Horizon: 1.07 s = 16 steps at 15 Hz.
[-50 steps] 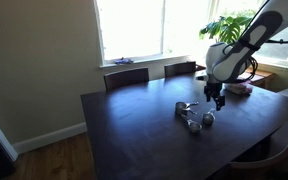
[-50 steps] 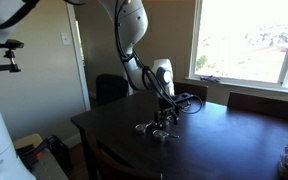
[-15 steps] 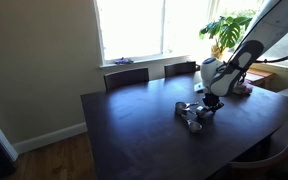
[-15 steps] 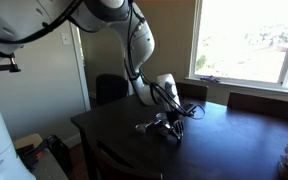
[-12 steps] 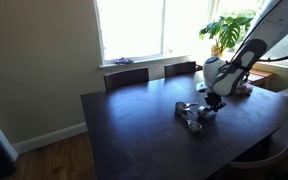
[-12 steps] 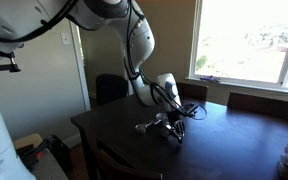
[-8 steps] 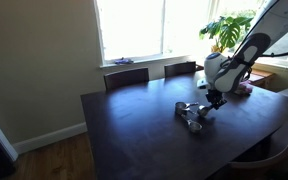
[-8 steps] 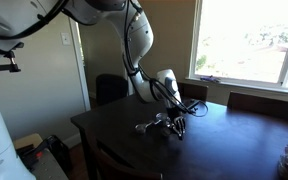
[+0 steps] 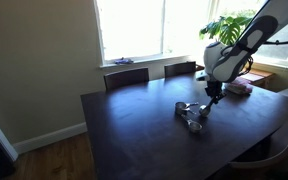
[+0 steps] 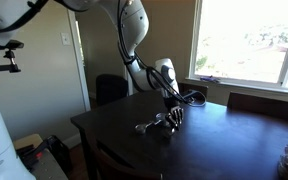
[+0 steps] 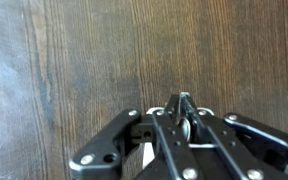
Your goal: Stack the pots in order of size
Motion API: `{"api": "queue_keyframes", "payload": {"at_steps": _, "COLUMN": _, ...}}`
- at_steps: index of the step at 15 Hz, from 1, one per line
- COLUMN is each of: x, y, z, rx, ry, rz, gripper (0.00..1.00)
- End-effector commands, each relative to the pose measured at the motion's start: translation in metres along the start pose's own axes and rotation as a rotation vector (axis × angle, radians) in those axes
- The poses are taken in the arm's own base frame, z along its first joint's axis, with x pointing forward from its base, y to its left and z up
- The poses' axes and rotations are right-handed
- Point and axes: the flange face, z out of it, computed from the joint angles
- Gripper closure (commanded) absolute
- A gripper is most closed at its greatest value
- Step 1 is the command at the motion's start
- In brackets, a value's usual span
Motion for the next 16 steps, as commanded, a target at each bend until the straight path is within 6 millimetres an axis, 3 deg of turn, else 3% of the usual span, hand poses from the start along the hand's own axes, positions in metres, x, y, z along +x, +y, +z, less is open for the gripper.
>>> {"api": "queue_keyframes", "payload": {"at_steps": 1, "x": 0.002, "y": -0.013, "z": -0.027, "rx": 0.025, "ry": 0.029, "rz": 0.011, "gripper": 0.91}}
{"api": "queue_keyframes", "payload": {"at_steps": 9, "x": 0.020, "y": -0.013, "z": -0.050, "rx": 0.041, "ry": 0.059, "rz": -0.005, "gripper": 0.91}}
{"api": "queue_keyframes", "payload": {"at_steps": 16, "x": 0.025, "y": -0.012, "z": -0.050, "rx": 0.038, "ry": 0.058, "rz": -0.001, "gripper": 0.92}}
